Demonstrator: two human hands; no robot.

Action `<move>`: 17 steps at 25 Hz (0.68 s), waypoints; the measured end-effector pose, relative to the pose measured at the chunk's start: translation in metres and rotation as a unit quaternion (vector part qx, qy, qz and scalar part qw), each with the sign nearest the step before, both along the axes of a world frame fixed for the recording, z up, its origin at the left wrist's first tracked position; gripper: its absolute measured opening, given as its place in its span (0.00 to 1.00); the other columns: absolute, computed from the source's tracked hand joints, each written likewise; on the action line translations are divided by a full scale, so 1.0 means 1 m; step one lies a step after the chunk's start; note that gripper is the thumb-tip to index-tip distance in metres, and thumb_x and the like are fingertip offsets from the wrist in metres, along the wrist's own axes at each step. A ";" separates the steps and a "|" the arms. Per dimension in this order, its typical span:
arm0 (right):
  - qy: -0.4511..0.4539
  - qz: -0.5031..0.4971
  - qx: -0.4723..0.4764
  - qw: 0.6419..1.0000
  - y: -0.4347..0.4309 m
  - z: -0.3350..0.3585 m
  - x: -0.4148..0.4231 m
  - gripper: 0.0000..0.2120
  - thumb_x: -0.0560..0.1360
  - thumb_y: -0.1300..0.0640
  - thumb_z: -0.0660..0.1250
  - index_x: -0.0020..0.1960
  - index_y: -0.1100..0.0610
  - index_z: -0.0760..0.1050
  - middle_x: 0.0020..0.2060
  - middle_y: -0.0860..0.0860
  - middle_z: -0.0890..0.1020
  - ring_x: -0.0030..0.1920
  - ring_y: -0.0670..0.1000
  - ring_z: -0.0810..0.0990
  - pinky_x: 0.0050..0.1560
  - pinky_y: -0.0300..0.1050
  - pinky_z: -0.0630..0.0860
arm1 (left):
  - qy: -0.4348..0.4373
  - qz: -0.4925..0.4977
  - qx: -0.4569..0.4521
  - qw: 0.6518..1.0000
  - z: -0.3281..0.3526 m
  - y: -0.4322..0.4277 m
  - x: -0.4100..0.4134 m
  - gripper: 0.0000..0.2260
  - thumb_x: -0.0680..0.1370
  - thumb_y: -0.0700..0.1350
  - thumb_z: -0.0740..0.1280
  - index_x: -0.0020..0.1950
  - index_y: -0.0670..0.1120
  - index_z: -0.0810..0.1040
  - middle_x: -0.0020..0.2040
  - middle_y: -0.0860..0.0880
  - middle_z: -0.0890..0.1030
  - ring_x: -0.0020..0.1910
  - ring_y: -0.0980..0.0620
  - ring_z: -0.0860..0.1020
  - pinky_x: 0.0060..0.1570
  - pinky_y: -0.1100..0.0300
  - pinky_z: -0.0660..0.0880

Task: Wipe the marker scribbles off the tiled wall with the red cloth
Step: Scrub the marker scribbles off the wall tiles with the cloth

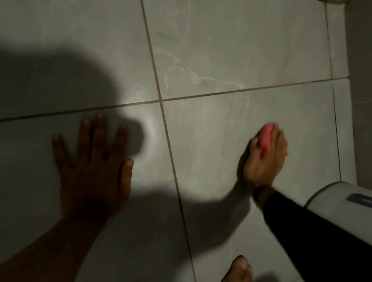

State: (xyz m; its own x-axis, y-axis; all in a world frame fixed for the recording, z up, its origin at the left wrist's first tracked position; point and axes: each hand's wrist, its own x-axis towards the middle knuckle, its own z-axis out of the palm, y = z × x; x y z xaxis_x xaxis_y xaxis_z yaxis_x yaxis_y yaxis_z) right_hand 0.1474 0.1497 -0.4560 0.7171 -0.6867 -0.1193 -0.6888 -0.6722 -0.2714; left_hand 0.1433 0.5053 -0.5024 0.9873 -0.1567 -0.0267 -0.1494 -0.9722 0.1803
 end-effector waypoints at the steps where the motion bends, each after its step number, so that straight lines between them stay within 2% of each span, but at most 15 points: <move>1: 0.002 -0.026 0.009 1.000 0.027 -0.001 -0.027 0.35 0.83 0.49 0.58 0.87 0.62 0.57 0.87 0.62 0.58 0.89 0.64 0.55 0.89 0.61 0.49 | 0.003 0.001 0.002 1.000 0.000 0.001 -0.001 0.33 0.83 0.58 0.57 0.88 0.52 0.61 0.90 0.40 0.55 0.89 0.36 0.54 0.81 0.27 0.43; 3: -0.004 0.011 0.008 1.000 0.093 -0.009 -0.067 0.36 0.82 0.50 0.59 0.86 0.63 0.58 0.87 0.63 0.60 0.88 0.66 0.56 0.89 0.65 0.51 | 0.009 0.002 -0.005 1.000 0.002 0.000 0.000 0.33 0.83 0.58 0.57 0.88 0.52 0.60 0.90 0.40 0.54 0.89 0.36 0.54 0.81 0.27 0.43; 4: 0.004 0.087 -0.019 0.996 0.125 -0.013 -0.084 0.34 0.83 0.51 0.59 0.86 0.63 0.61 0.86 0.64 0.62 0.87 0.66 0.58 0.88 0.67 0.54 | 0.010 0.000 -0.004 1.000 0.002 -0.001 0.002 0.33 0.83 0.58 0.57 0.89 0.53 0.59 0.90 0.41 0.54 0.89 0.36 0.54 0.81 0.26 0.43; 6: 0.049 0.303 -0.038 0.951 0.158 -0.010 -0.118 0.30 0.86 0.49 0.55 0.86 0.56 0.62 0.86 0.59 0.64 0.88 0.61 0.56 0.88 0.64 0.53 | 0.019 -0.008 -0.006 1.000 0.002 -0.003 0.004 0.33 0.83 0.58 0.56 0.89 0.53 0.58 0.90 0.41 0.53 0.89 0.36 0.53 0.81 0.26 0.42; 8: 0.097 0.397 -0.006 0.913 0.135 -0.002 -0.145 0.30 0.87 0.47 0.53 0.88 0.50 0.56 0.88 0.50 0.56 0.89 0.56 0.51 0.89 0.62 0.51 | 0.022 -0.010 -0.008 1.000 0.002 -0.001 0.005 0.33 0.84 0.58 0.55 0.90 0.54 0.57 0.90 0.41 0.52 0.89 0.37 0.52 0.82 0.26 0.43; 9: 0.110 0.396 -0.013 0.911 0.114 0.002 -0.154 0.30 0.87 0.49 0.54 0.87 0.52 0.55 0.88 0.52 0.54 0.89 0.59 0.52 0.87 0.67 0.55 | 0.027 -0.012 -0.001 1.000 0.001 0.000 0.003 0.33 0.84 0.59 0.54 0.89 0.54 0.57 0.91 0.41 0.52 0.89 0.37 0.52 0.82 0.26 0.43; 11: 0.129 0.303 -0.026 0.944 0.066 0.008 -0.148 0.33 0.84 0.50 0.55 0.86 0.59 0.56 0.87 0.61 0.53 0.88 0.67 0.53 0.84 0.75 0.58 | 0.035 -0.006 0.000 0.999 0.000 0.001 -0.002 0.33 0.84 0.59 0.54 0.89 0.54 0.57 0.91 0.42 0.51 0.89 0.37 0.52 0.81 0.26 0.42; 13: 0.104 0.168 -0.032 0.980 0.033 0.004 -0.092 0.34 0.84 0.50 0.57 0.86 0.63 0.57 0.87 0.64 0.54 0.88 0.67 0.52 0.85 0.74 0.54 | 0.040 0.006 -0.002 0.999 -0.001 0.002 -0.001 0.33 0.84 0.59 0.54 0.89 0.54 0.58 0.91 0.42 0.51 0.89 0.36 0.52 0.81 0.26 0.42; 15: 0.053 0.075 -0.025 0.995 0.028 -0.003 -0.010 0.35 0.83 0.48 0.59 0.85 0.64 0.60 0.86 0.64 0.60 0.87 0.67 0.57 0.86 0.70 0.55 | 0.038 0.011 -0.001 0.999 -0.001 0.001 -0.001 0.33 0.84 0.59 0.54 0.89 0.54 0.57 0.91 0.42 0.50 0.89 0.36 0.51 0.81 0.26 0.42; 16: 0.026 0.075 -0.020 0.997 0.039 -0.007 0.023 0.35 0.82 0.48 0.60 0.85 0.64 0.61 0.86 0.64 0.62 0.87 0.67 0.59 0.86 0.69 0.56 | 0.037 0.010 0.002 0.999 -0.002 0.003 -0.001 0.33 0.84 0.59 0.54 0.89 0.55 0.56 0.91 0.42 0.50 0.90 0.36 0.51 0.81 0.26 0.42; 17: 0.001 0.116 -0.032 0.993 0.057 -0.012 0.038 0.35 0.82 0.49 0.60 0.86 0.63 0.61 0.86 0.63 0.62 0.87 0.67 0.59 0.87 0.68 0.55 | 0.044 0.007 0.002 0.999 -0.002 0.005 0.000 0.33 0.84 0.59 0.54 0.89 0.55 0.55 0.91 0.42 0.50 0.90 0.36 0.51 0.81 0.25 0.43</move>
